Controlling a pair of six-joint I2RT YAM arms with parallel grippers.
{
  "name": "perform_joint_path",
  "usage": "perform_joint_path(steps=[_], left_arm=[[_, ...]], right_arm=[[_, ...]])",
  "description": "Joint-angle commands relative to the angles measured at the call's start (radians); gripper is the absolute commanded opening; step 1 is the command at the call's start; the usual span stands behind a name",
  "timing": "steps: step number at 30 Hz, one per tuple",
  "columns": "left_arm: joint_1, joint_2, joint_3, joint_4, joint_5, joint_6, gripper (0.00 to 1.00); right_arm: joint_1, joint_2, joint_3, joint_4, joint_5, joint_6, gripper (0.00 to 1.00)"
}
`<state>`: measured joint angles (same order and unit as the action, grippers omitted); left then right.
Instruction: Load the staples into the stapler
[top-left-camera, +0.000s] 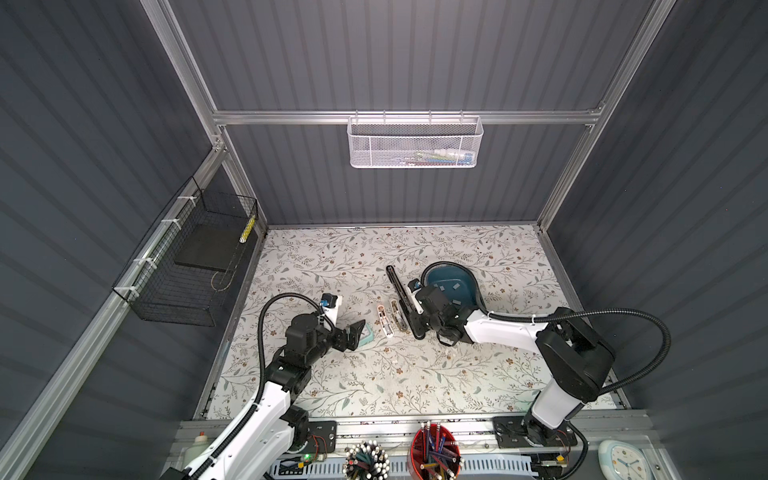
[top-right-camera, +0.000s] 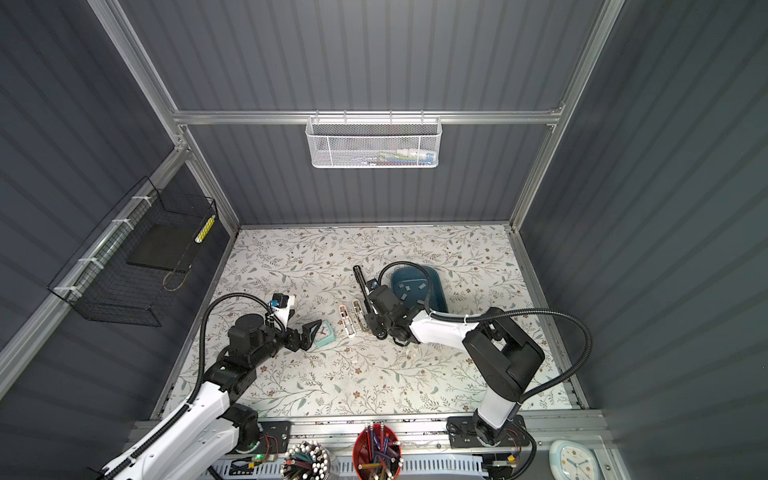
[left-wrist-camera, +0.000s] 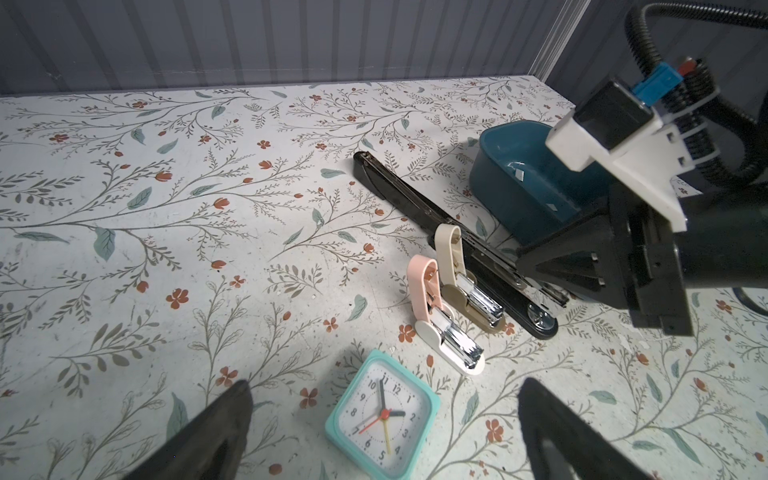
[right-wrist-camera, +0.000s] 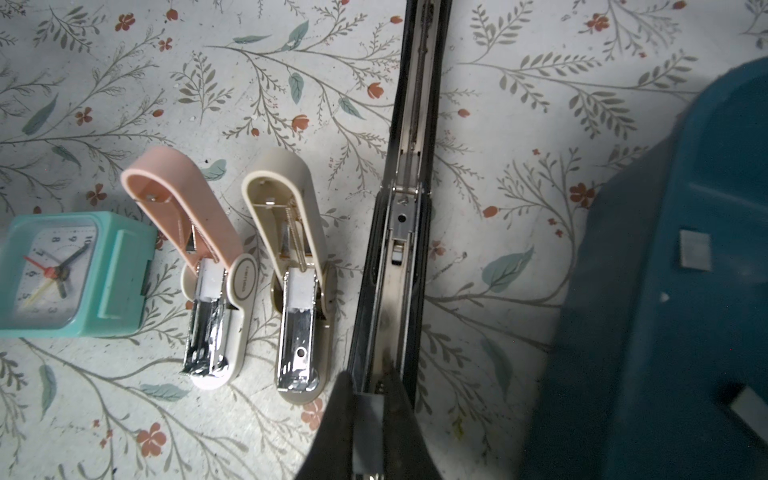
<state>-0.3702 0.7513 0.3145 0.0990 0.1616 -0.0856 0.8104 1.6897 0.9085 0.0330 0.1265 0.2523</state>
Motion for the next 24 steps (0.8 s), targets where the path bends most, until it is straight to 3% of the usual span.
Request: perform_joint_path(steps=[1,24], left_arm=[[0.005,0.001,0.012,0.007,0.004,0.014,1.00],[0.006,0.001,0.012,0.007,0.004,0.015,1.00]], right_arm=[[-0.004,-0.017,-0.013,-0.002,0.019,-0.007,0.00],[-0.004,-0.057,-0.029,0.007,0.025,-0.027,0.00]])
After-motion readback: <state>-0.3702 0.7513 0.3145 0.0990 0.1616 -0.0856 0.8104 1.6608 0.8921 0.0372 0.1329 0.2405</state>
